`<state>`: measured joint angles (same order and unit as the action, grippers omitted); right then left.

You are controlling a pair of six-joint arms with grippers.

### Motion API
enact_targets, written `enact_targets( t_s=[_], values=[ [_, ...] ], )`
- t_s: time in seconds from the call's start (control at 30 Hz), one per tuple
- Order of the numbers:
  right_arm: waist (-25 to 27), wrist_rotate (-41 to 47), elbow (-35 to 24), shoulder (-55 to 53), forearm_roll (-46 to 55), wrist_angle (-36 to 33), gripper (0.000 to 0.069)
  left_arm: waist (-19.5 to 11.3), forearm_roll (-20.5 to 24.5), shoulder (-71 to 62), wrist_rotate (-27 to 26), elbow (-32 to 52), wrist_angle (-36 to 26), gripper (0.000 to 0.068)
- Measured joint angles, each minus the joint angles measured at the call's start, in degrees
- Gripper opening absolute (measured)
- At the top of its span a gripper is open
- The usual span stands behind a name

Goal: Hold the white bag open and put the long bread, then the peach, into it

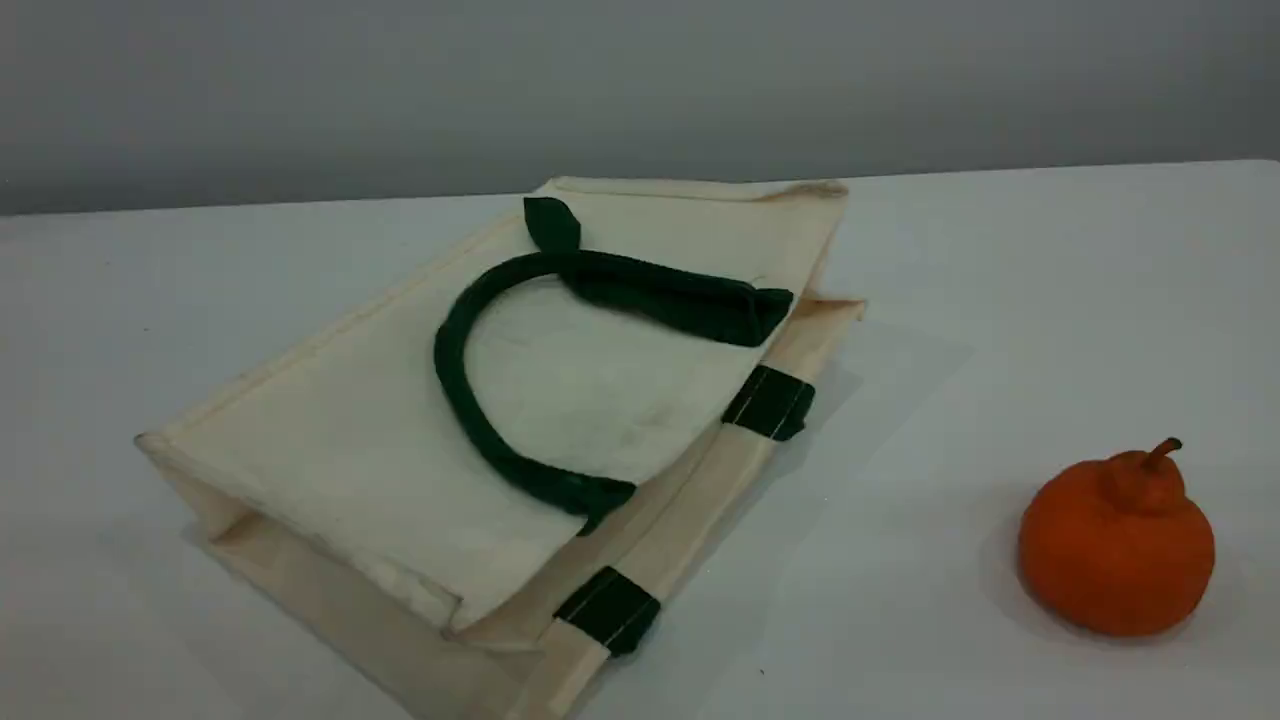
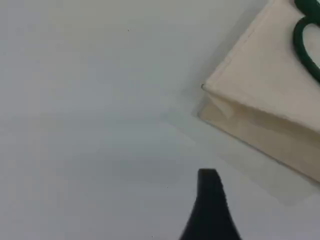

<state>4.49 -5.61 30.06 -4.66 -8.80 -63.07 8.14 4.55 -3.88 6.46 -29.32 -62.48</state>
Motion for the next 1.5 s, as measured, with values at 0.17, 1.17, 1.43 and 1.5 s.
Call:
enact_targets(
  t_s=[0.17,1.17,1.43,1.5],
  values=[
    [0.0,0.0,0.0,0.0,0.0,0.0,0.0589,0.0,0.0,0.0,-0.1,0.0,0.0,0.047],
    [-2.2,0.0,0.0,4.7,-1.8,-0.1,0.0589,-8.3,0.0,3.9,-0.1,0.0,-0.1,0.047],
    [-4.7,0.0,0.0,4.7,-2.2,0.0,0.0589,-8.8,0.0,3.9,-0.1,0.0,0.0,0.047],
    [-4.6,0.0,0.0,4.7,-2.3,0.0,0.0589,-8.8,0.0,3.9,-0.1,0.0,0.0,0.047]
  ],
)
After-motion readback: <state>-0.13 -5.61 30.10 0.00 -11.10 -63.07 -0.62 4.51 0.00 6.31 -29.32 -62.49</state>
